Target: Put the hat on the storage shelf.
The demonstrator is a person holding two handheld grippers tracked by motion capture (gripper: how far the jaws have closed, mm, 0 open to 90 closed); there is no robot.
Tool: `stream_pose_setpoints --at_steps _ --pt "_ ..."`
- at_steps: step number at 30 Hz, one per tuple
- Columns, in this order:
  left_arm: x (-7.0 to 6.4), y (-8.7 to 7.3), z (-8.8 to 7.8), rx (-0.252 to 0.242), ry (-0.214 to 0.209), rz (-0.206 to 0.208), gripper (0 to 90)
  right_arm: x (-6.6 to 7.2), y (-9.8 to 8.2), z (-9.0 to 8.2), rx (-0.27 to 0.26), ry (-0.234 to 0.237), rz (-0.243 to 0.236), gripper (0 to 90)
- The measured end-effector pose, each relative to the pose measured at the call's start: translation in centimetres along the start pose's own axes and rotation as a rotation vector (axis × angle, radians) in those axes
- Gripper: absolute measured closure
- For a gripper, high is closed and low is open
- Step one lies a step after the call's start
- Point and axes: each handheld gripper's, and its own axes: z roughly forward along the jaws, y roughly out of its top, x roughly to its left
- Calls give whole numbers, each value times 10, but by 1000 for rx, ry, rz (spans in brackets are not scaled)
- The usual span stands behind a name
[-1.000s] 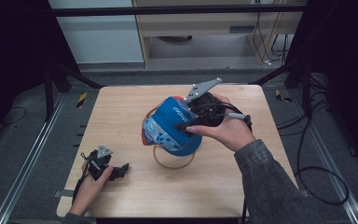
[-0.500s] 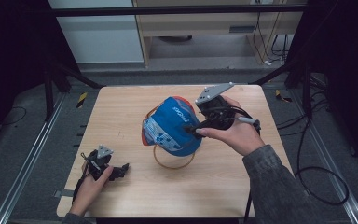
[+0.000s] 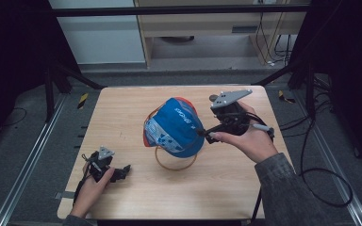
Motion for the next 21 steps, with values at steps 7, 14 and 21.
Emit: stream_pose_setpoints --at_steps 7,14,21 --pt "0 0 0 0 0 0 0 -6 -20 -4 -4 -24 29 95" --pt "0 0 0 2 1 1 0 -18 -53 -5 -1 -59 80 72" --pt "0 0 0 2 1 0 0 -27 -84 -2 17 -77 137 63"
